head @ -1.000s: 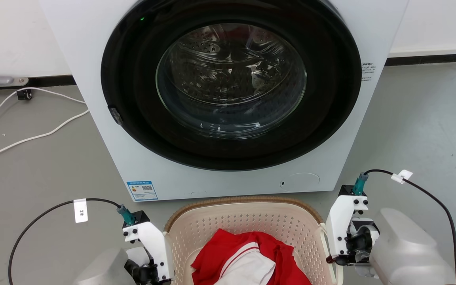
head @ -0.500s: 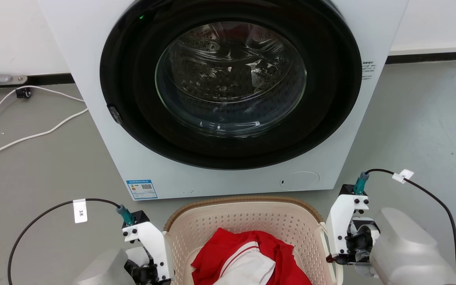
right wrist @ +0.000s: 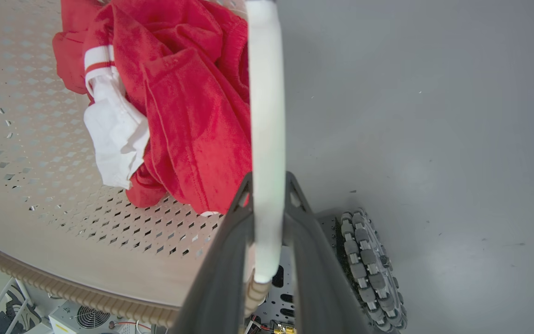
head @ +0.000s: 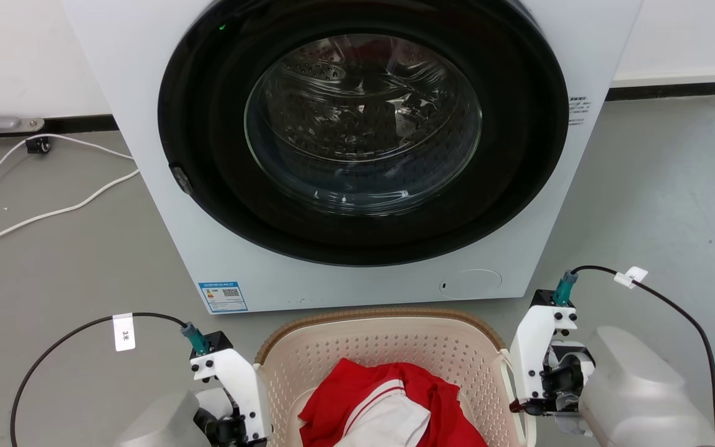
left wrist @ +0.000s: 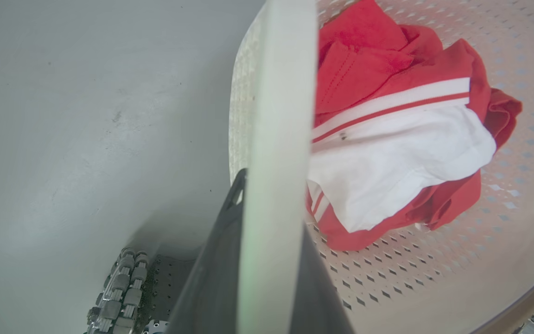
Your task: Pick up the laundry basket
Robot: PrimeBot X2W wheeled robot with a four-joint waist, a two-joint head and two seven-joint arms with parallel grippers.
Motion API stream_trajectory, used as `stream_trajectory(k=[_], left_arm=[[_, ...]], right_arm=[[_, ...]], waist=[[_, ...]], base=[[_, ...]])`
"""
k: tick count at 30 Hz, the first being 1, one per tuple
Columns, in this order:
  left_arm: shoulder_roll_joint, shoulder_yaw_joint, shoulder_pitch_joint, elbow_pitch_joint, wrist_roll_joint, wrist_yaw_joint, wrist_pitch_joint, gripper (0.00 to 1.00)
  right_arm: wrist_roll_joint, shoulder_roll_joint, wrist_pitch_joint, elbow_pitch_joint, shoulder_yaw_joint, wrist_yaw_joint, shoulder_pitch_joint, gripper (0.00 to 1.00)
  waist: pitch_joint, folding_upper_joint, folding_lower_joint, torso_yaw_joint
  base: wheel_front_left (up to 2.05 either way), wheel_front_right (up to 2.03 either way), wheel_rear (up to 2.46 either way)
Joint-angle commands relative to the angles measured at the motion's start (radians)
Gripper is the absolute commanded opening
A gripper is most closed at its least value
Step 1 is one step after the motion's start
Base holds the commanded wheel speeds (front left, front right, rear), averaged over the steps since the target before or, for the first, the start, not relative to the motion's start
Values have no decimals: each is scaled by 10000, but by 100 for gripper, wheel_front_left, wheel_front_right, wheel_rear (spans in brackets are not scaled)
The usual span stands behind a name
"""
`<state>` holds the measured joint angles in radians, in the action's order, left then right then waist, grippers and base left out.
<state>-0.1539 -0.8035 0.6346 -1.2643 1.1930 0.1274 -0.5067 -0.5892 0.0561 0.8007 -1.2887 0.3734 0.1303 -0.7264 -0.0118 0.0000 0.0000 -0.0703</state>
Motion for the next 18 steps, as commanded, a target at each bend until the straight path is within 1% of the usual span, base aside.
stream_trajectory(k=[1,18], left_arm=[[81,12,-72,76,104,60,47,0],[121,-72,-89,58,218,60,126,0]], right_arm=[[-121,-105,-9,0,20,8,86,0],[-145,-107,-28,1,78,8,101,0]], waist=[[-9,0,0,0],[-58,0,0,72]], base=[[0,0,0],[0,0,0]])
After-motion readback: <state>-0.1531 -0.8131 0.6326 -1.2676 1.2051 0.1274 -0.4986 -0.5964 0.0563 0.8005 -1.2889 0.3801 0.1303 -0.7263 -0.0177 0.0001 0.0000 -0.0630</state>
